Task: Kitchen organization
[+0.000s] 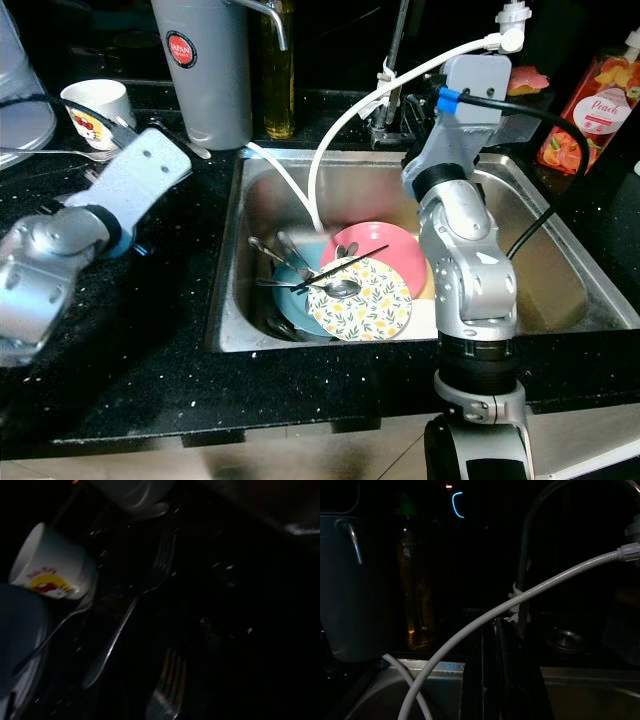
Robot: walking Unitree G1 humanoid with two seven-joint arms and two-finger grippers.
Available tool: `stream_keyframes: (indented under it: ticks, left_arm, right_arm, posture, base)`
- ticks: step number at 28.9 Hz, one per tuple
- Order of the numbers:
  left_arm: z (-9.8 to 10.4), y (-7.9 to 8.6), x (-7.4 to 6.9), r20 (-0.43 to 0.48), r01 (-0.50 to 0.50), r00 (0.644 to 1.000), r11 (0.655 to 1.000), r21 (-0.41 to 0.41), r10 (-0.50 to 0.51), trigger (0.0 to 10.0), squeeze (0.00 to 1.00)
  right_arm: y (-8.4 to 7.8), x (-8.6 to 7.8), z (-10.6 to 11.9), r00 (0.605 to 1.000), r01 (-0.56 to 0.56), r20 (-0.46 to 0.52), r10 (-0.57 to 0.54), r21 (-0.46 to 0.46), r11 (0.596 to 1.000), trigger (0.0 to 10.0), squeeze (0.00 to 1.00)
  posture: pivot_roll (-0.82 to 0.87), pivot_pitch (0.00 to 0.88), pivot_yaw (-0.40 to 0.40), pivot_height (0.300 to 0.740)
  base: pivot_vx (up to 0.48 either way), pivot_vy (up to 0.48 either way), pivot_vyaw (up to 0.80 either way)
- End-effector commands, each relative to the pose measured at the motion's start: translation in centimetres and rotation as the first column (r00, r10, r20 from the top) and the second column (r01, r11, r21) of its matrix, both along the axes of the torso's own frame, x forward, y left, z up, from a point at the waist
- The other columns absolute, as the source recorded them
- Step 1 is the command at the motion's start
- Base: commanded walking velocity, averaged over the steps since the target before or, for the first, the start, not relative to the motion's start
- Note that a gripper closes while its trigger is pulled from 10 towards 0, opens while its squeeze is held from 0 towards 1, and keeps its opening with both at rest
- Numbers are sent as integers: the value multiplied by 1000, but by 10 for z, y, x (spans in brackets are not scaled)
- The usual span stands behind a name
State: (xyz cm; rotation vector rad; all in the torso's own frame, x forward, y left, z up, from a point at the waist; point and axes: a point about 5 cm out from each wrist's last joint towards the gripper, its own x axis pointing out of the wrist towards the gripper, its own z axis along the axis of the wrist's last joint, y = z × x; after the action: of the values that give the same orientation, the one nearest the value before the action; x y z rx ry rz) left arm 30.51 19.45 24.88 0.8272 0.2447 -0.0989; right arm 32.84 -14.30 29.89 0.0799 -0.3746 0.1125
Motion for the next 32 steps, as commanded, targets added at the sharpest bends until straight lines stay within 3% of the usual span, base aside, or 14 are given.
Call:
stream_keyframes:
  ticks: [1,4,5,6,12,18,19,21,22,23,24,25,32]
  left_arm:
    - [-5,1,-1,-9,-35,999,999,-3,35,10000,1000]
    - [-11,6,-5,-25,-94,995,995,-18,93,10000,1000]
    - [-15,8,-6,-35,-113,993,993,-23,112,10000,839]
    - [-20,8,-7,-53,-120,992,992,-27,118,10000,0]
    - [-31,11,-5,-76,-169,983,984,-50,165,10000,0]
    - [-33,18,-1,-75,-273,961,952,-136,265,10000,0]
    - [-34,19,-1,-74,-287,957,946,-148,279,7255,0]
    - [-34,19,-1,-73,-296,955,942,-156,288,7255,0]
    - [-36,20,0,-77,-309,951,936,-166,300,4235,0]
    - [-38,20,0,-80,-321,947,931,-176,311,3255,0]
    - [-41,20,1,-87,-333,943,923,-191,322,745,0]
    - [-44,20,2,-93,-345,938,916,-205,333,0,0]
    - [-51,16,4,-104,-354,935,906,-230,339,0,0]
  right_arm:
    - [-1,0,-4,1000,-4,-13,4,9,1000,10000,0]
    - [-2,0,-5,1000,2,-16,-1,12,1000,10000,0]
    - [-2,0,-5,1000,4,-18,-4,13,1000,10000,0]
    - [-2,0,-5,1000,4,-18,-4,13,1000,10000,0]
    - [-2,-1,-6,1000,2,-19,-2,15,1000,10000,0]
    - [-3,-1,-5,1000,2,-17,-2,14,1000,10000,0]
    - [-2,-1,-5,1000,3,-17,-2,14,1000,10000,0]
    - [-3,-1,-5,1000,3,-18,-2,15,1000,10000,0]
    - [-2,-1,-5,1000,2,-18,-1,15,1000,10000,0]
    - [-2,-1,-5,1000,1,-18,-1,16,1000,10000,0]
    - [-2,-1,-5,1000,0,-19,0,15,1000,10000,0]
    - [-1,-1,-5,1000,-1,-20,1,15,1000,10000,0]
    - [-2,-1,-4,1000,1,-19,-1,13,1000,10000,0]
  posture:
    - [250,12,-43,740]
    - [246,15,-40,740]
    - [244,16,-40,740]
    - [244,16,-40,740]
    - [237,18,-44,740]
    - [233,22,-46,740]
    - [232,24,-47,740]
    - [232,24,-47,740]
    - [231,26,-48,740]
    - [231,26,-48,740]
    - [229,27,-50,740]
    - [229,27,-51,740]
    - [223,30,-54,740]
  base:
    - [0,0,0]
    - [0,0,0]
    - [0,0,0]
    - [0,0,0]
    - [0,0,0]
    - [0,0,0]
    - [0,0,0]
    - [0,0,0]
    - [0,0,0]
    - [0,0,0]
    - [0,0,0]
    - [0,0,0]
    - [0,0,0]
